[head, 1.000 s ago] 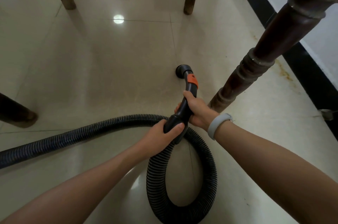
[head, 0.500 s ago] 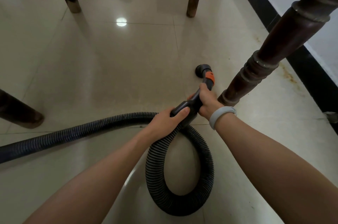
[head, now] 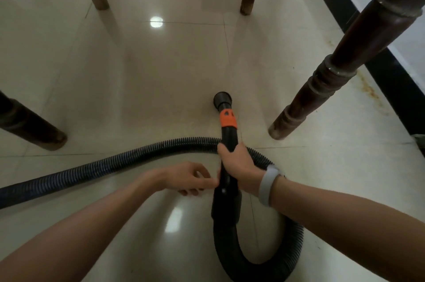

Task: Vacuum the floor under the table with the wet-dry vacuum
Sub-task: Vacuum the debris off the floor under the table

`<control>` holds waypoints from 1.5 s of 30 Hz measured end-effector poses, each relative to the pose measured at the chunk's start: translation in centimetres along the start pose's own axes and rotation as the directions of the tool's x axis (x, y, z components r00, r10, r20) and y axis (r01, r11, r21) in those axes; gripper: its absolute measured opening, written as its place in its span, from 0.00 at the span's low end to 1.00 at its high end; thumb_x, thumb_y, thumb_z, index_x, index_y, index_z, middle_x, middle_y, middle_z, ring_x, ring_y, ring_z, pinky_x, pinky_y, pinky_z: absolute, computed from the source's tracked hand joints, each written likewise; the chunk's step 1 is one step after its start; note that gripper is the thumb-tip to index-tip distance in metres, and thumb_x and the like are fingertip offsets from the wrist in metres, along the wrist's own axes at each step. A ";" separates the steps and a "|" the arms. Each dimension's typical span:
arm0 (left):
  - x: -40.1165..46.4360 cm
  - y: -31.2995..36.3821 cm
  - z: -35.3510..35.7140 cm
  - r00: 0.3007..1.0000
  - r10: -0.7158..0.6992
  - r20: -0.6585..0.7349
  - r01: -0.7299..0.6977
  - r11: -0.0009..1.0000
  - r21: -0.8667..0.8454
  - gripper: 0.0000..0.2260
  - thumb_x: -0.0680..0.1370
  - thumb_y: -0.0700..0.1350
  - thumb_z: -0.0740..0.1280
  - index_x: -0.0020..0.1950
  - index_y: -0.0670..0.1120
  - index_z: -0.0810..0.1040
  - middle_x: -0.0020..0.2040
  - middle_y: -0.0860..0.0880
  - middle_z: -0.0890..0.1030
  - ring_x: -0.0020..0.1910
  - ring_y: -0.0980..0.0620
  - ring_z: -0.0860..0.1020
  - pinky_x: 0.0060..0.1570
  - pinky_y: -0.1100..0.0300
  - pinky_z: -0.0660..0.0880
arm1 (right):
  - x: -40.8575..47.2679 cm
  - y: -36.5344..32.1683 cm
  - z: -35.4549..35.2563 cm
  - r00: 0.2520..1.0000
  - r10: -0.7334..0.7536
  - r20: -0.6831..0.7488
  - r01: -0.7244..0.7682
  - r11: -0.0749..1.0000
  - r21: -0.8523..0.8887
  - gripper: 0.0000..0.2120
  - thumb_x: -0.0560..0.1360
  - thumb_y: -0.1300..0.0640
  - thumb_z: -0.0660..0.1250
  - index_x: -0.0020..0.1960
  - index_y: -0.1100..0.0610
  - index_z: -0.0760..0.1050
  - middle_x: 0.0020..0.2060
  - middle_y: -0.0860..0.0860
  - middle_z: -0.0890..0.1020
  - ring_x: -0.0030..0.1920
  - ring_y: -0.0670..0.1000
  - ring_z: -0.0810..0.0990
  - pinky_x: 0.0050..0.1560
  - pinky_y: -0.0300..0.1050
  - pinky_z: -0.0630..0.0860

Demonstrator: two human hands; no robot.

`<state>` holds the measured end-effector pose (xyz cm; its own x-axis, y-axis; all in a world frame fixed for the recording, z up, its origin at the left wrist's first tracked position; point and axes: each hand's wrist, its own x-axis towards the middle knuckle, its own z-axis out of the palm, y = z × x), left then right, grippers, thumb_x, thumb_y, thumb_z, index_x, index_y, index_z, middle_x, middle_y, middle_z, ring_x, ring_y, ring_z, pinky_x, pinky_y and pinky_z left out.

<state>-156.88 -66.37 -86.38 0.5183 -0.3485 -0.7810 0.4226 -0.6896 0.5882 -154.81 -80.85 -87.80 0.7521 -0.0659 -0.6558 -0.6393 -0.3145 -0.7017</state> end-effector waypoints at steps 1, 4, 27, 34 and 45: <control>0.0 -0.5 -0.4 1.000 -0.011 -0.019 0.011 1.000 -0.010 0.19 0.75 0.59 0.65 0.61 0.50 0.72 0.54 0.48 0.79 0.50 0.53 0.79 0.53 0.58 0.75 | -1.2 0.7 -0.1 1.000 -0.001 0.021 0.001 1.000 -0.022 0.13 0.78 0.52 0.61 0.54 0.60 0.63 0.39 0.58 0.75 0.34 0.58 0.78 0.38 0.53 0.80; 0.1 -1.6 -1.6 0.986 -0.033 -0.163 0.024 0.998 -0.055 0.16 0.76 0.58 0.64 0.58 0.49 0.74 0.53 0.48 0.78 0.50 0.52 0.78 0.48 0.59 0.75 | -2.3 0.9 -0.5 0.999 0.005 0.035 -0.006 1.000 0.022 0.11 0.79 0.54 0.61 0.53 0.61 0.63 0.34 0.56 0.72 0.25 0.52 0.73 0.28 0.44 0.74; -0.1 -3.5 -1.8 0.880 0.014 -0.475 0.061 0.988 0.141 0.12 0.79 0.47 0.63 0.59 0.42 0.76 0.55 0.43 0.79 0.48 0.49 0.75 0.44 0.62 0.66 | -4.7 1.1 -2.1 0.991 0.128 -0.028 -0.106 0.909 0.402 0.10 0.80 0.53 0.59 0.47 0.60 0.64 0.27 0.54 0.70 0.22 0.50 0.72 0.27 0.43 0.73; 1.1 -2.7 -0.9 0.889 0.042 -0.456 0.006 0.995 0.102 0.17 0.79 0.48 0.62 0.65 0.42 0.71 0.55 0.45 0.76 0.53 0.49 0.75 0.54 0.59 0.70 | -9.1 3.3 0.3 0.977 0.173 0.121 -0.204 0.918 0.341 0.10 0.80 0.54 0.60 0.48 0.59 0.62 0.30 0.55 0.70 0.22 0.51 0.72 0.25 0.42 0.73; 1.5 -7.5 -2.4 0.920 -0.073 -0.386 0.282 0.807 0.518 0.33 0.79 0.55 0.59 0.78 0.51 0.44 0.78 0.48 0.45 0.76 0.43 0.46 0.73 0.44 0.54 | -7.6 0.9 0.4 0.967 0.085 0.241 -0.144 0.960 0.241 0.09 0.80 0.55 0.59 0.52 0.60 0.62 0.30 0.55 0.69 0.23 0.51 0.72 0.26 0.44 0.74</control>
<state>-157.46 -60.18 -91.39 0.7324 -0.0251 -0.6804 0.1019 -0.9840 0.1460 -161.21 -80.24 -83.56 0.6345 0.1376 -0.7606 -0.7605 -0.0645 -0.6461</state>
